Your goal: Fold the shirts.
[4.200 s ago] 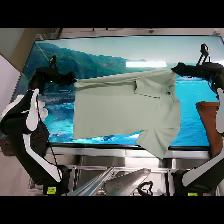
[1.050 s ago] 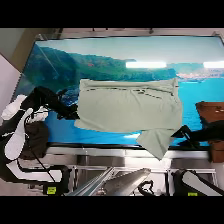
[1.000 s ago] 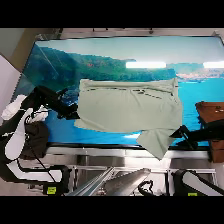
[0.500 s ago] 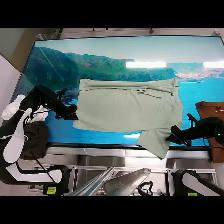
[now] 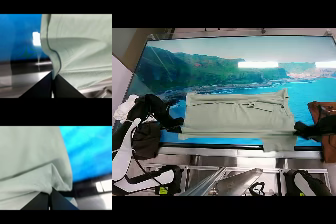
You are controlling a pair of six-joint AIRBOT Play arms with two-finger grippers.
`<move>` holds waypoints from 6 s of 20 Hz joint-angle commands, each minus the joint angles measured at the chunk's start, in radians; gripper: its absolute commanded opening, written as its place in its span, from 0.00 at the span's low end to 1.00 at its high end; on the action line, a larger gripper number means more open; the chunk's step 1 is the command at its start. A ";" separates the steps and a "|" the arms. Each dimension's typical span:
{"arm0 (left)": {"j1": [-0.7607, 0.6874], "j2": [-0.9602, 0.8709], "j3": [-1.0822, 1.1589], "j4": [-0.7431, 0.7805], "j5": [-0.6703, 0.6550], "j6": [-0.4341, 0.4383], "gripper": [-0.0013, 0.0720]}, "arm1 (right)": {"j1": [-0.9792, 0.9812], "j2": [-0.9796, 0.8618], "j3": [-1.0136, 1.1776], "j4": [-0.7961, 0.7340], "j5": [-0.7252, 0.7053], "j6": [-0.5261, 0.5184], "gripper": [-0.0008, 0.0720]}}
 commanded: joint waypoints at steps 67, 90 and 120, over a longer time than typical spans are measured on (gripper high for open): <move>-0.638 -0.693 1.130 -0.401 -0.278 -0.051 0.05 | 0.150 -0.506 1.038 0.556 -0.378 -0.307 0.03; 0.008 0.407 0.721 -0.394 -0.332 0.055 0.05 | 0.448 -0.710 1.054 0.288 0.004 -0.018 0.93; -0.234 0.182 0.900 -0.393 -0.224 0.052 0.05 | -0.046 -0.447 0.972 0.486 -0.065 -0.088 0.03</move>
